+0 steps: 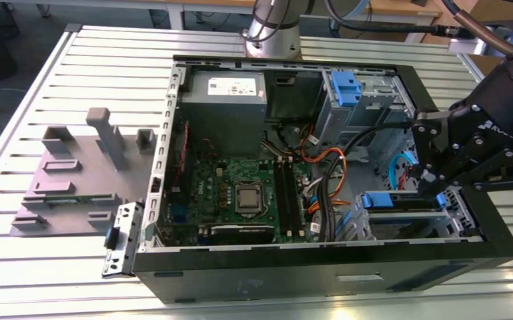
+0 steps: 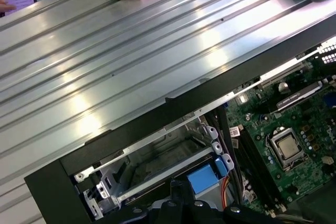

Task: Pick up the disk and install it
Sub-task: 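Insert the first disk wire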

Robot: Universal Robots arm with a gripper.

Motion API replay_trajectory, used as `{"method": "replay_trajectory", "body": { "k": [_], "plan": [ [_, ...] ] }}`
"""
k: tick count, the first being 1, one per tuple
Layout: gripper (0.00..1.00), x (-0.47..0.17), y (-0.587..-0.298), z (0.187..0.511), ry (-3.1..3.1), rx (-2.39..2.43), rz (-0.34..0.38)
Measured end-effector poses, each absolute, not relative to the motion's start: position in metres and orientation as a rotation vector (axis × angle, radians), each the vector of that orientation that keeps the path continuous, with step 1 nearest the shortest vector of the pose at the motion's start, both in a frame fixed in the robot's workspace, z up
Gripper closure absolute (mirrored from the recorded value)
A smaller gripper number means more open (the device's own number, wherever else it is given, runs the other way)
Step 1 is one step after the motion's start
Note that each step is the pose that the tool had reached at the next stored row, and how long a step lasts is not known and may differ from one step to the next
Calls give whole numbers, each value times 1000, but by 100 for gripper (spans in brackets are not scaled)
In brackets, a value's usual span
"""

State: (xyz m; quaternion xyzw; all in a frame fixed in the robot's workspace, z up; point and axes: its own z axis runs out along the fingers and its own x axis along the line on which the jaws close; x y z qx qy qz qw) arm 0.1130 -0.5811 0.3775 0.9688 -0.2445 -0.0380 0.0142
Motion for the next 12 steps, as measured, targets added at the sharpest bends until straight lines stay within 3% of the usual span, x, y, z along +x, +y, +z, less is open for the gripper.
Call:
{"method": "replay_trajectory", "body": {
  "k": [12],
  "plan": [
    [89, 113, -581, 377, -739, 3009, -113]
  ]
}}
